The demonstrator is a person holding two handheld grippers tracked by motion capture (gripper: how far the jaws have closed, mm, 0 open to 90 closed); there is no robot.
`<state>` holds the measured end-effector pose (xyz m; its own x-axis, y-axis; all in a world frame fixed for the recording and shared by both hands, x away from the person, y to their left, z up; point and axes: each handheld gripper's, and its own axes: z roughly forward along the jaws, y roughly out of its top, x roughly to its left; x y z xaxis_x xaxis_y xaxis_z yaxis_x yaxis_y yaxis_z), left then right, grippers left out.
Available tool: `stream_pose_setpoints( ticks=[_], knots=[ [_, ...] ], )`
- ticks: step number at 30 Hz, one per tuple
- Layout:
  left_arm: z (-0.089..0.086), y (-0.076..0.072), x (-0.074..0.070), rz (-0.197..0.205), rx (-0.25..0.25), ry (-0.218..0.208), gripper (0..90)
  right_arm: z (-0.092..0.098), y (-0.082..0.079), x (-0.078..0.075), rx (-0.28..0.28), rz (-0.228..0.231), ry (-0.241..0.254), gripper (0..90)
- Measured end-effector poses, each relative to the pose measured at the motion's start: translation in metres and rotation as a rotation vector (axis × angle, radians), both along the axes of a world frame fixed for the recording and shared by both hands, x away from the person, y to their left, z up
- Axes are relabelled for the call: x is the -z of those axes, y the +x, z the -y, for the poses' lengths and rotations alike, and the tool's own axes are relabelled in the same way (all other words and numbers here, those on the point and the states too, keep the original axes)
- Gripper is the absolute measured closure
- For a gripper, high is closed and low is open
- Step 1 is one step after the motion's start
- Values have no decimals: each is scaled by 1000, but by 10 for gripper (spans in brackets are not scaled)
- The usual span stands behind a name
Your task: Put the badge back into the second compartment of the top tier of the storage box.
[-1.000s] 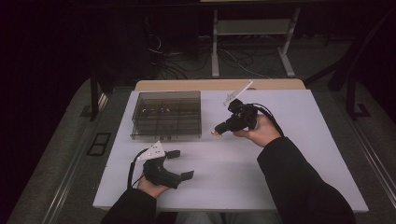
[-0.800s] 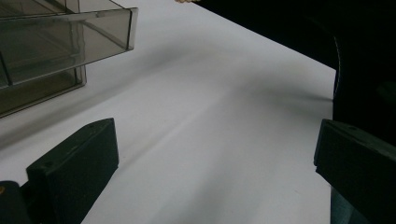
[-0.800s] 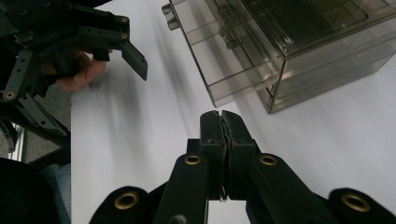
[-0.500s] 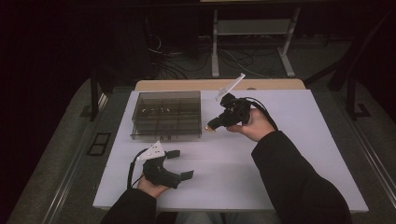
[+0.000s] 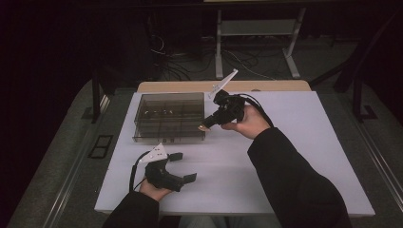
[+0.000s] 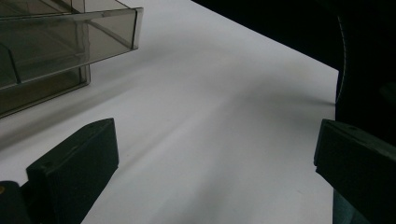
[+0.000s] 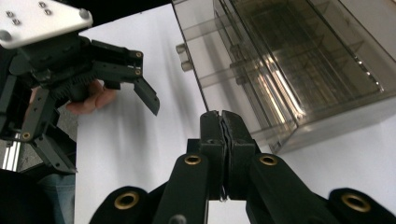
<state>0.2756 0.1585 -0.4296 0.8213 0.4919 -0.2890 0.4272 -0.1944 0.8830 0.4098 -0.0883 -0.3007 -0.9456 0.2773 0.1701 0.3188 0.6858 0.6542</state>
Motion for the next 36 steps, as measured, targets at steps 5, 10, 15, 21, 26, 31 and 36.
stream_pose_setpoints(
  ticks=[5,10,15,21,26,31,36],
  knots=[
    [0,0,0,2,-5,4,0,-11,2,-5,-17,7,2,870],
    [-1,0,-1,14,-18,14,0,-22,2,-8,-32,10,3,870],
    [-2,0,-1,20,-27,12,0,-30,5,-7,-44,12,6,870],
    [-4,0,-1,25,-36,12,0,-42,9,-6,-56,9,5,870],
    [-4,0,-2,26,-42,12,0,-54,12,-6,-69,9,6,870],
    [-4,0,-1,25,-38,12,0,-65,14,-6,-83,9,8,870],
    [-4,0,-1,23,-37,10,0,-78,16,-3,-99,7,5,870]
  ],
)
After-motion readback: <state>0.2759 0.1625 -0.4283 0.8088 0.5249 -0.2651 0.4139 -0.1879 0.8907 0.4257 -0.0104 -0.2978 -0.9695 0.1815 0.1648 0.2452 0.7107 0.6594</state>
